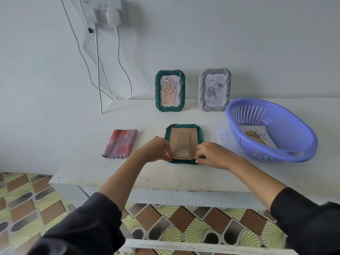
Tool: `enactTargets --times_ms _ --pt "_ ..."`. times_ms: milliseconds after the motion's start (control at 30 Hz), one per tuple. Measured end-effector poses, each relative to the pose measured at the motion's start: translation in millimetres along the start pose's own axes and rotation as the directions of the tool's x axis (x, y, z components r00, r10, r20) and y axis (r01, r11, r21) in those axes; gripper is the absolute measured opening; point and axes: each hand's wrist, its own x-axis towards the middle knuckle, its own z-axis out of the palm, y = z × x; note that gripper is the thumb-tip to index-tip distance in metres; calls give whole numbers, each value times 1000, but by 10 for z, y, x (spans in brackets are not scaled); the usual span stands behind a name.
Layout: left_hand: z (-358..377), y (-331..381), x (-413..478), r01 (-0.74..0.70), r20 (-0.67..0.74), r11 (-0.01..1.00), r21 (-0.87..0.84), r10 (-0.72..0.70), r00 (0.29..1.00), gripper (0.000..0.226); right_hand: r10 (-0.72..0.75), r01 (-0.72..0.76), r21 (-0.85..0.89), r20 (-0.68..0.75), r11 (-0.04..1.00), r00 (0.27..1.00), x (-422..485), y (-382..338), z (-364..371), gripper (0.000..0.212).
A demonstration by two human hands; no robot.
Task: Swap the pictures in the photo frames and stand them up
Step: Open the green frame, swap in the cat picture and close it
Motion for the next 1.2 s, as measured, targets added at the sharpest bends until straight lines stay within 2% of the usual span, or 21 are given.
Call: enactTargets --times_ms 500,933,1200 --pt "158 -81 -116 -108 -151 994 2 107 983 18 18 -14 24 -163 1000 986 -8 6 208 22" --pt "219 -110 -88 -102 -161 995 24 104 981 21 135 -116 99 -212 988 968 -24 -111 241 19" --pt "232 -141 -49 -103 -185 993 -55 92 978 17 166 -149 90 -229 985 959 -18 -141 230 19"
